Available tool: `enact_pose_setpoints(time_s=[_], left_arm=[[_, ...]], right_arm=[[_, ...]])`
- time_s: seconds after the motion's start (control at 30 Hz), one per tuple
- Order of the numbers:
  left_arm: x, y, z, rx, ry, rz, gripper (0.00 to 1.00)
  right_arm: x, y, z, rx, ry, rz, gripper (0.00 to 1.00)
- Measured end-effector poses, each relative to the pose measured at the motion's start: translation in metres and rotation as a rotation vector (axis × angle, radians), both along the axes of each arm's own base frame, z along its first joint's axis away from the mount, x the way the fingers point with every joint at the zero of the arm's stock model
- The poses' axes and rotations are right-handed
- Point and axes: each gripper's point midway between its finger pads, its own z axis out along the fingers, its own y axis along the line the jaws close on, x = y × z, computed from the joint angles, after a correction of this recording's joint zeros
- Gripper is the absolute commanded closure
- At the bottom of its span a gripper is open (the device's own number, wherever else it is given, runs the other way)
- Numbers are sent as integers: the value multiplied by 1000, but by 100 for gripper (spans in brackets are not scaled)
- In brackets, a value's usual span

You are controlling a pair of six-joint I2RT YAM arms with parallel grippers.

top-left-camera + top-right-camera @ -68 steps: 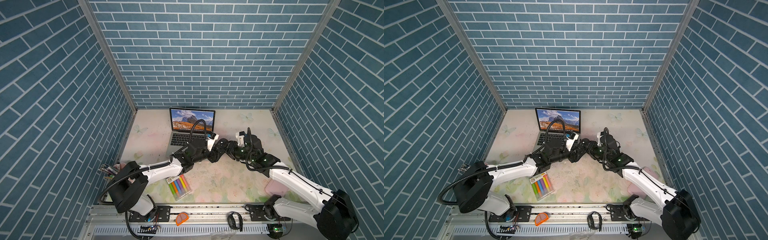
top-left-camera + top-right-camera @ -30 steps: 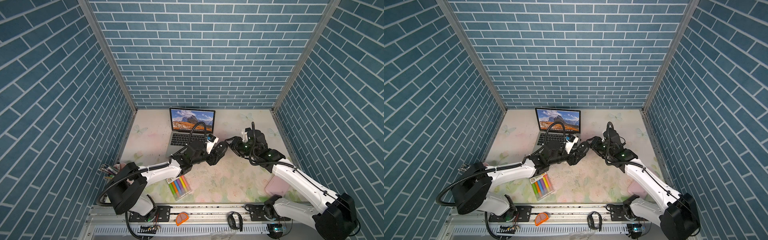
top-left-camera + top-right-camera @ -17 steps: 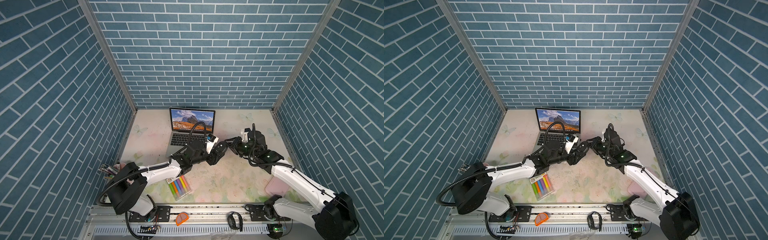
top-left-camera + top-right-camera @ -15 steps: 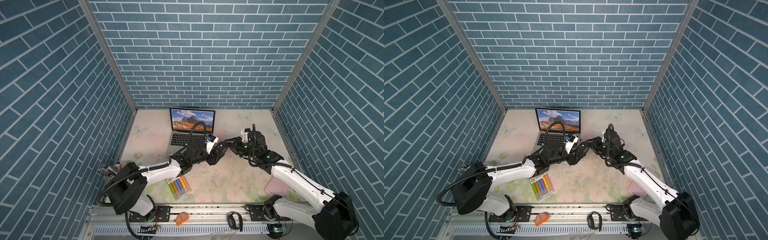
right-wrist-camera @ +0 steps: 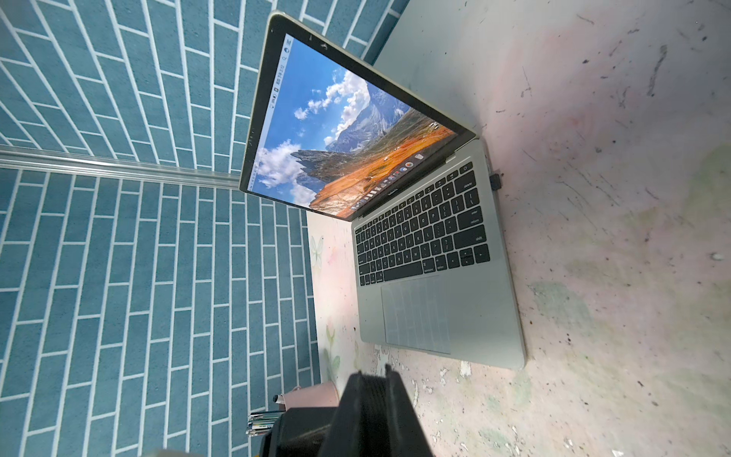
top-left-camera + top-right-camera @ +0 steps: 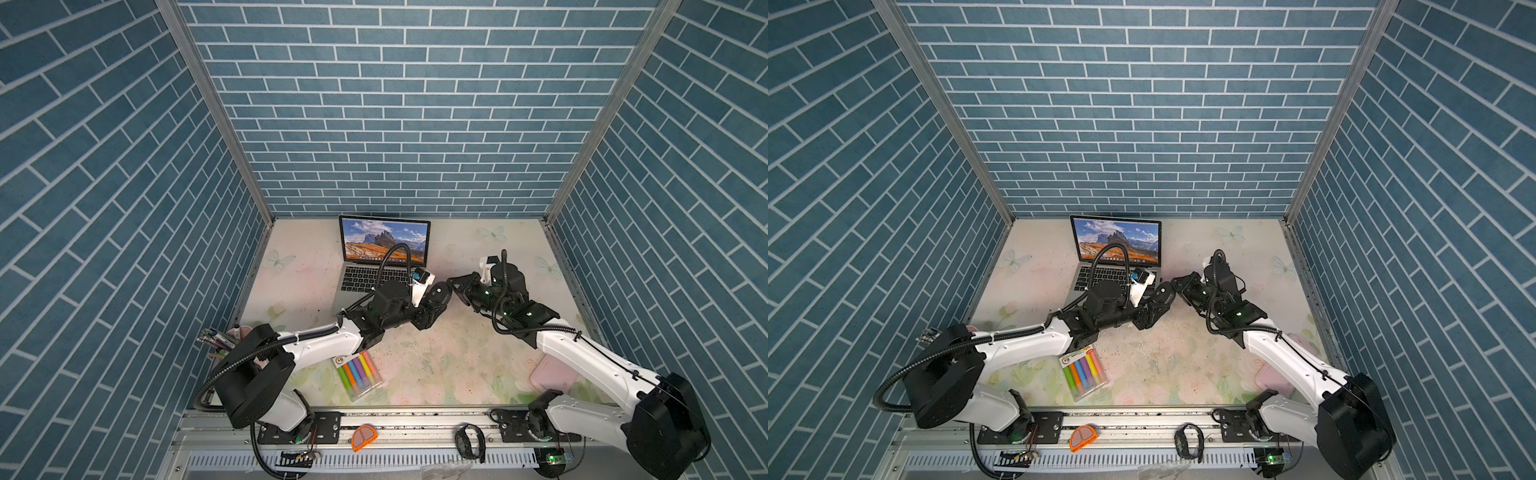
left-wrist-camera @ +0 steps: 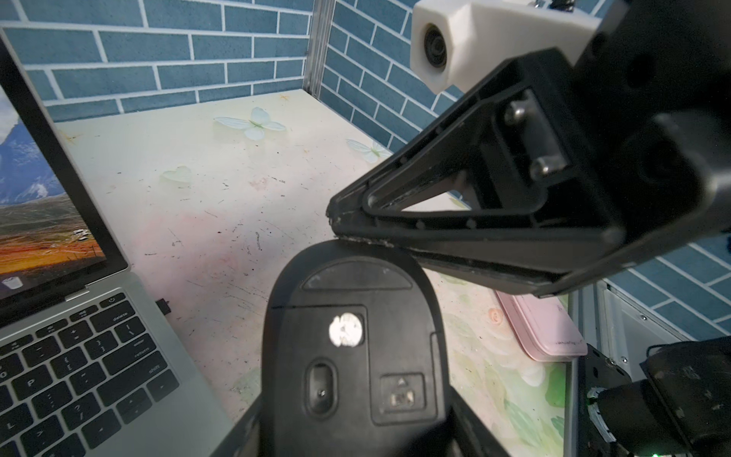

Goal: Insert the wireless mouse receiver into the laptop
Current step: Close the lid on the mouse, then place the mouse at the center of the board.

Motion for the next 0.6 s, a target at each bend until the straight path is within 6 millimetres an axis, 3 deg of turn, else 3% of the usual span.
enact_pose_setpoints(time_s=[0.17, 0.33, 0.6], left_arm=[[-2, -1, 0, -1, 5, -12, 100], [-4, -6, 10, -42, -7, -24, 100], [-6, -10, 15, -75, 5, -38, 100]], right_arm=[[-11, 0, -5, -28, 23, 12, 55], [-33, -5, -3, -75, 26, 48, 48], [-37, -4, -3, -79, 25, 72, 47]])
